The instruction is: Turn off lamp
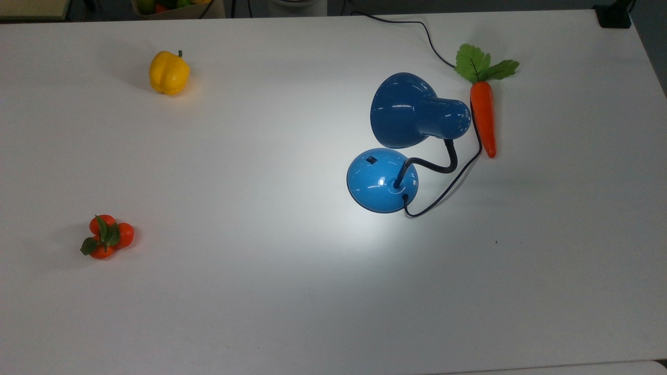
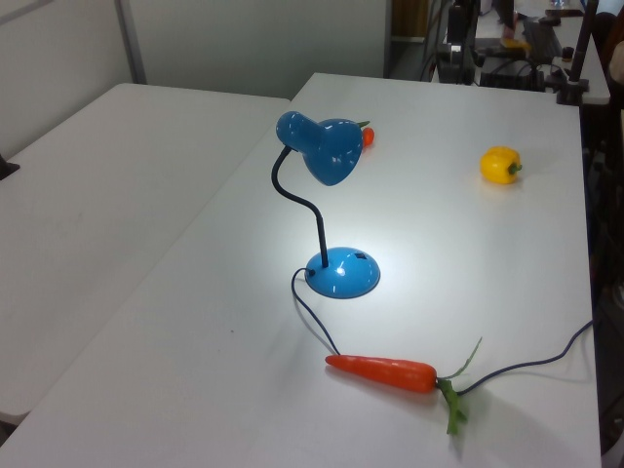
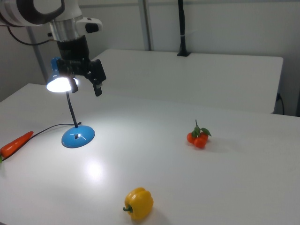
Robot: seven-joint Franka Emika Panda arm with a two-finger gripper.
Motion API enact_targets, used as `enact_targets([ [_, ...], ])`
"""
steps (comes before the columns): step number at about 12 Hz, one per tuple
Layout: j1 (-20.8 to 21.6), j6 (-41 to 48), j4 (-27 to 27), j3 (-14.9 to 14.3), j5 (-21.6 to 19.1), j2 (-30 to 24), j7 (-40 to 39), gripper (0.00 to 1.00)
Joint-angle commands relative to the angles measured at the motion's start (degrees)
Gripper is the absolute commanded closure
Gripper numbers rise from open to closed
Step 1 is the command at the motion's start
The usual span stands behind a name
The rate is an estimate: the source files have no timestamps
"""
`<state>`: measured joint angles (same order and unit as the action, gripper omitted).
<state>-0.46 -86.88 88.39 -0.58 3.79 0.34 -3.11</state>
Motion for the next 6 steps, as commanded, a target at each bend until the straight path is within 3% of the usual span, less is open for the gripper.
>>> enact_targets([
  [1, 0.8, 0.8, 0.5, 0.0, 0.8, -0.6, 0.4, 0.0],
  [6, 0.7, 0.7, 0.3, 0.1, 0.3, -0.1, 0.4, 0.0],
])
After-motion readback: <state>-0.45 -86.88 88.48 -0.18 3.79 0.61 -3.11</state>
